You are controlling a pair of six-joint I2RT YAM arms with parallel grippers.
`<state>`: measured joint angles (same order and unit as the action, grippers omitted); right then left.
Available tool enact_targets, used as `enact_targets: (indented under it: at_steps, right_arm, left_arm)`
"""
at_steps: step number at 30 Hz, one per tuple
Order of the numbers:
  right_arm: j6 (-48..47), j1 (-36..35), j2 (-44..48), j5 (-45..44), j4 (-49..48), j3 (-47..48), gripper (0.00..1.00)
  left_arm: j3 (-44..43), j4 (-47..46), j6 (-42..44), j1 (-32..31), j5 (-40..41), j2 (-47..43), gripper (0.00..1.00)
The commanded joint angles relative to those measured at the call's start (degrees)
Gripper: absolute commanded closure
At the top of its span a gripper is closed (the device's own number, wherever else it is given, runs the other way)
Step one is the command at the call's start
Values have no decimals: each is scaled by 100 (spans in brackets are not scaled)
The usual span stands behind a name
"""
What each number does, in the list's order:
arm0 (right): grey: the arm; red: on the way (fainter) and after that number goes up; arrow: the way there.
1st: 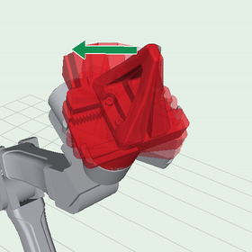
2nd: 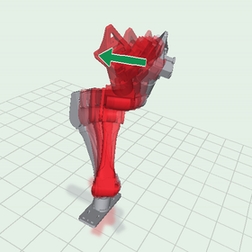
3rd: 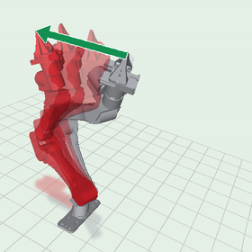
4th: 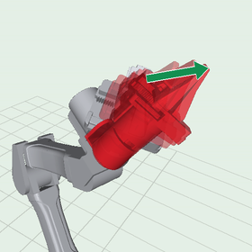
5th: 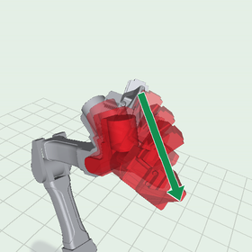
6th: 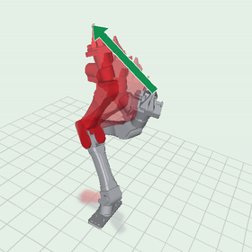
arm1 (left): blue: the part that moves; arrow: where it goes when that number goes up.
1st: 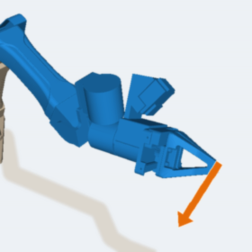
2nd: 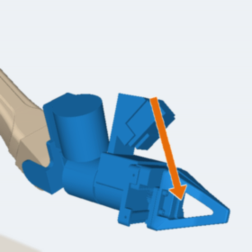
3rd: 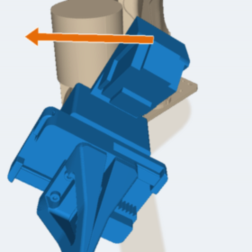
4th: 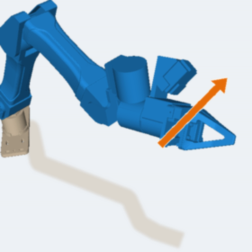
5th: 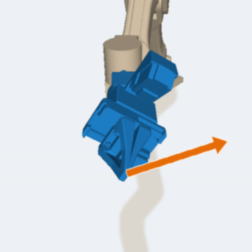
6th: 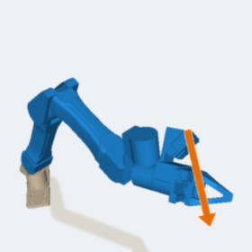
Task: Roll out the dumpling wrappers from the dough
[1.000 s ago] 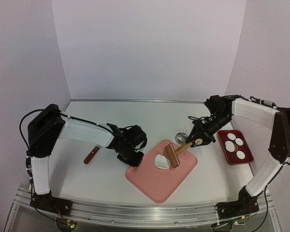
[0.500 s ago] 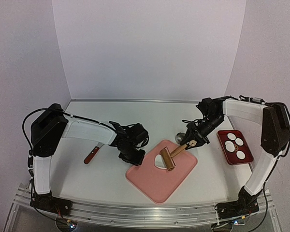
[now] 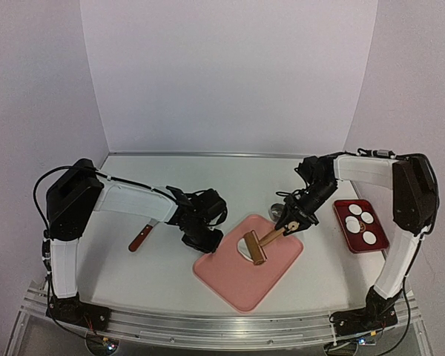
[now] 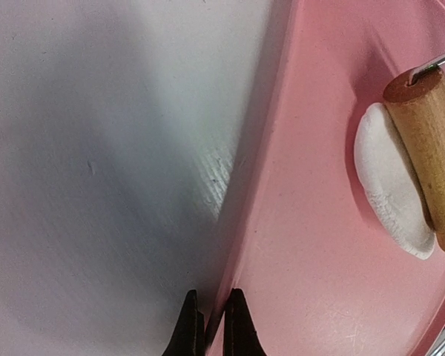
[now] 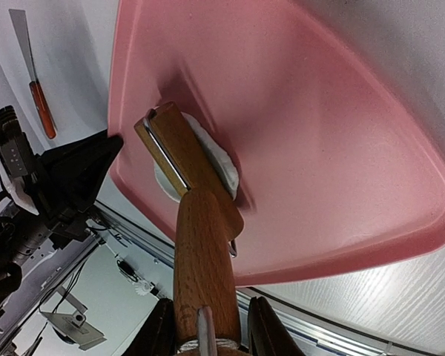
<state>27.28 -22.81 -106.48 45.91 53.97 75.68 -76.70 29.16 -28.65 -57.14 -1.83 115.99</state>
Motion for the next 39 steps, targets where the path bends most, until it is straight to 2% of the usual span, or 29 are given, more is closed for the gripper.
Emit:
enact_targets:
  at_steps: [1,8,18,26,33,39]
  right_arm:
    - [-25,-106,-511,-1161,179,-159,100]
    - [112,-224,-764,-1531,177,-167,100]
    - [118,-343,-966,-1610,184,-71,100]
    - [276,-142,-560,-2032,278,-162,100]
    - [34,296,-363,-2074,333,-560,100]
    - [-76,33,-820,-1833,325,-284,100]
  left_arm:
    - [318,71,-216,33,-63,134,100]
    - [461,-10,-312,34,-163,134,100]
    - [343,-22,-302,30,-233,275,100]
    - [316,226,-512,81,77,399,100]
    - [394,216,-563,137,117,332,100]
    - [357,149,-589,137,29,375,100]
